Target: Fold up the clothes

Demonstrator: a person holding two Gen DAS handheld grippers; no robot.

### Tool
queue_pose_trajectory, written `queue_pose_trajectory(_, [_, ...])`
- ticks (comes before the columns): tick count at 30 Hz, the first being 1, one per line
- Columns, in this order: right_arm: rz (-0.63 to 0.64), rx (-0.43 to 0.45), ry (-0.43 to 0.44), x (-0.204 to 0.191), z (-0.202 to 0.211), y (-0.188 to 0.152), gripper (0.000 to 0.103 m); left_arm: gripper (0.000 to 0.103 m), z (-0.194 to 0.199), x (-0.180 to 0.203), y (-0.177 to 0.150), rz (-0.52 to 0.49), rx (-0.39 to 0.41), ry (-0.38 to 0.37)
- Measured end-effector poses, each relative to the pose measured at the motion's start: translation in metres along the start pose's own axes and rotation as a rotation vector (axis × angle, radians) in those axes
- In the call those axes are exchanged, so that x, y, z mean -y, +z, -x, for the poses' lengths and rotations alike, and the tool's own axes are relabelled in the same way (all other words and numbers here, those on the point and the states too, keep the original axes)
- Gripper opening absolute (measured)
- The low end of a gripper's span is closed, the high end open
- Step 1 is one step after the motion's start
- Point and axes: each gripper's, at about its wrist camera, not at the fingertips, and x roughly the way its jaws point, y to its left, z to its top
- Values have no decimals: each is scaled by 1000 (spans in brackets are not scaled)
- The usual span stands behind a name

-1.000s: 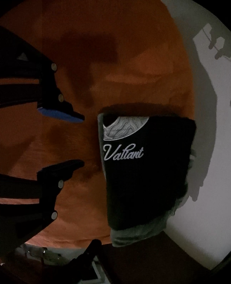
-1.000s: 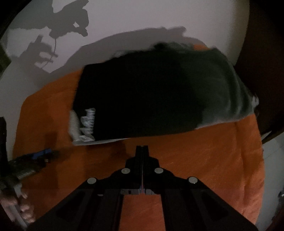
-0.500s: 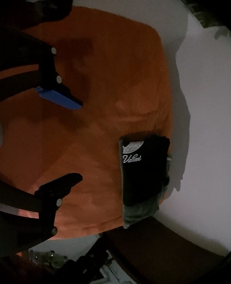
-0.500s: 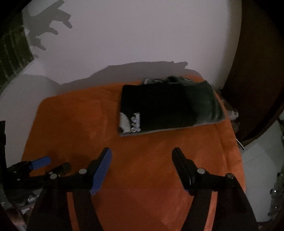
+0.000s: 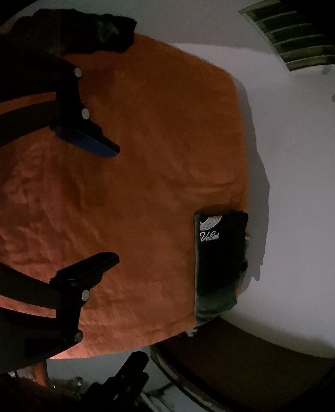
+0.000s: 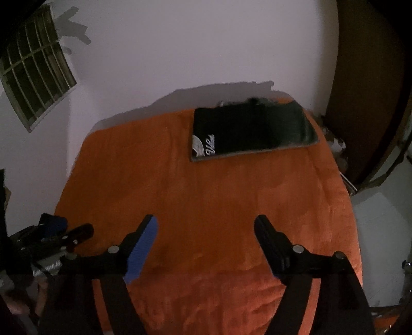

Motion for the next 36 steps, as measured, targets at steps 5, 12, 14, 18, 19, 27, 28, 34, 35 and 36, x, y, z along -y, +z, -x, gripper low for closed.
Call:
queue_pose_trajectory(5, [9, 42, -2, 4, -9, -20, 89, 77, -12, 15, -20, -45, 49, 32])
queue_pose_trajectory(12, [49, 153, -3, -3, -15, -91, 97, 77, -28, 16, -90, -38, 105, 18])
queue_pose_trajectory(14, [24, 166, -10, -3, -18, -113, 100, 77, -35, 11, -112, -14, 76, -10])
queue_pose_trajectory(18, [-1, 119, 43, -1, -29, -161, 101, 77, -44, 2, -163, 33, -30, -64])
queue_pose_trajectory(19, [4, 112, 24, -1, -30, -174, 101, 77, -44, 2, -175, 32, -65, -70])
queue_pose_trajectory(27, [-21, 10, -18, -5, -49, -243, 101, 77, -30, -13, -232, -30, -8, -4])
queue_pose_trajectory(28, [-9, 7, -23, -10, -50, -246, 101, 77, -30, -17, -235, -23, -4, -1])
queue_pose_trajectory(34, [64, 66, -35, -40, -36, -264, 101, 77, -30, -36, -244, 32, -11, -14])
queue_pose_trajectory(35, [78, 69, -31, -46, -35, -266, 101, 77, -30, -39, -245, 41, -14, -12])
queue_pose_trajectory(36, [84, 73, -23, -51, -35, -268, 101, 77, -30, -42, -244, 51, -11, -10])
